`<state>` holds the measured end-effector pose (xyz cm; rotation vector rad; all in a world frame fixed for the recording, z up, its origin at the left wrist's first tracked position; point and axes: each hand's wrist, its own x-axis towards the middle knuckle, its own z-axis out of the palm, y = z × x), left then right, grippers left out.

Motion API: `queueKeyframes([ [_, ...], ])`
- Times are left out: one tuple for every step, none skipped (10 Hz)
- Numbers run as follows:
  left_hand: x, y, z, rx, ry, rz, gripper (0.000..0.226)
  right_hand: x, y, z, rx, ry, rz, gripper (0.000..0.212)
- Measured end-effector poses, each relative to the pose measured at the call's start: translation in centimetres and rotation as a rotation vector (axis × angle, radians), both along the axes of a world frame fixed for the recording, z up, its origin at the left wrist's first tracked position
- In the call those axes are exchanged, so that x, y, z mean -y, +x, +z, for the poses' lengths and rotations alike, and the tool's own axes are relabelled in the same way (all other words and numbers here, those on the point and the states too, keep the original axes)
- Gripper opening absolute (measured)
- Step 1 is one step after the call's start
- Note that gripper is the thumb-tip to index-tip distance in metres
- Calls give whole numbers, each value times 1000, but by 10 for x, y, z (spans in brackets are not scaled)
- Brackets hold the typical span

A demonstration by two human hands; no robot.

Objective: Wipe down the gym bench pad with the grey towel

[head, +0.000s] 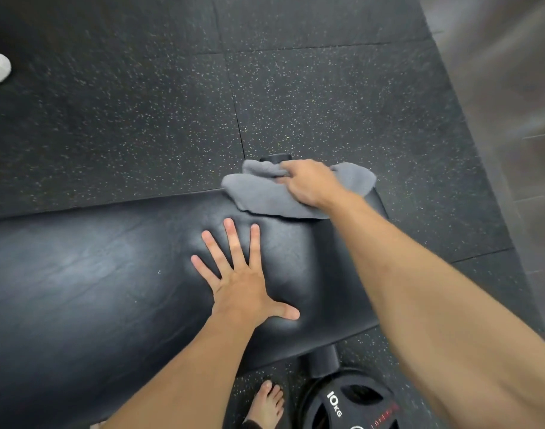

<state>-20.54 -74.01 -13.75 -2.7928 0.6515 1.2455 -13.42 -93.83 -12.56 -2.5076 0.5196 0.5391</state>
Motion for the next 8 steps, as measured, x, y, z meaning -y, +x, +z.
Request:
queueKeyframes([
  [1, 3, 0, -30, 45, -35, 158, -46, 4, -10, 114, -4, 67, 19],
  [0, 4, 3, -62, 75, -64, 154, -59, -8, -16, 194, 37, 107, 27],
  [-5, 4, 6, -41, 10, -84, 146, -61, -33, -13, 188, 28, 139, 50],
  [-32, 4, 9, 7, -118, -118, 124, -77, -67, -13, 195, -24, 85, 56],
  [-80, 6, 22, 125, -248, -205, 94, -101, -95, -12, 168, -82, 31, 58],
  [-124, 13, 51, 215, -422, -53, 40, -122, -104, 2, 9, -48, 112, 61],
  [-149, 27, 89, 388, -470, -21, 21, -131, -102, 39, -11, 17, 100, 69],
  [-150, 43, 135, 546, -610, -119, 19, -130, -105, 93, 147, -18, -25, 68],
])
